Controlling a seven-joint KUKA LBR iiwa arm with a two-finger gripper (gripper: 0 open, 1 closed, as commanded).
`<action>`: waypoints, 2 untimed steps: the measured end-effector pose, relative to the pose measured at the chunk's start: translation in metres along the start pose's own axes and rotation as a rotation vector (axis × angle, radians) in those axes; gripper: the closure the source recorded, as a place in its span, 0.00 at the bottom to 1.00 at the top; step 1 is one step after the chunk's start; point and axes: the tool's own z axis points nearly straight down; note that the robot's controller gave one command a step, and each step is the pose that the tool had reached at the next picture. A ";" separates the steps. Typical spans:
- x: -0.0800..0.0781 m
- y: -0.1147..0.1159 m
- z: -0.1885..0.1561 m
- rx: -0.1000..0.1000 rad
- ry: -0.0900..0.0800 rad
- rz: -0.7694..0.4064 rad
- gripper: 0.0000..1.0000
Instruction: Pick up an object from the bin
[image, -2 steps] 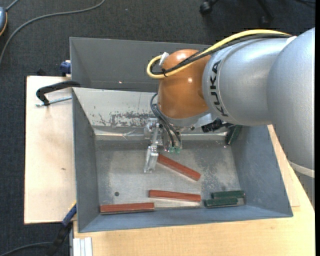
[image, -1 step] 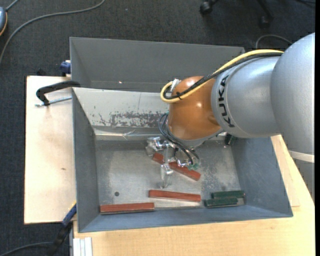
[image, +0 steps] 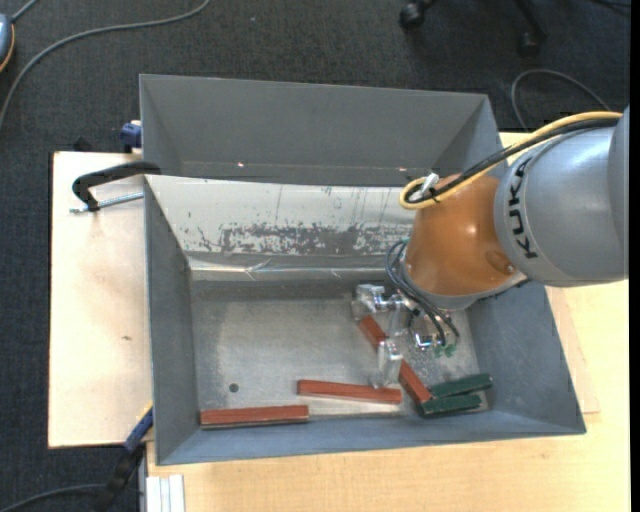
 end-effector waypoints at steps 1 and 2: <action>-0.004 -0.086 -0.016 0.002 -0.008 0.038 0.00; -0.039 -0.117 0.000 0.001 -0.007 -0.624 0.00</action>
Offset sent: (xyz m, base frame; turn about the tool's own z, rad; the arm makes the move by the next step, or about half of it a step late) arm 0.0103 -0.0804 0.0138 0.0292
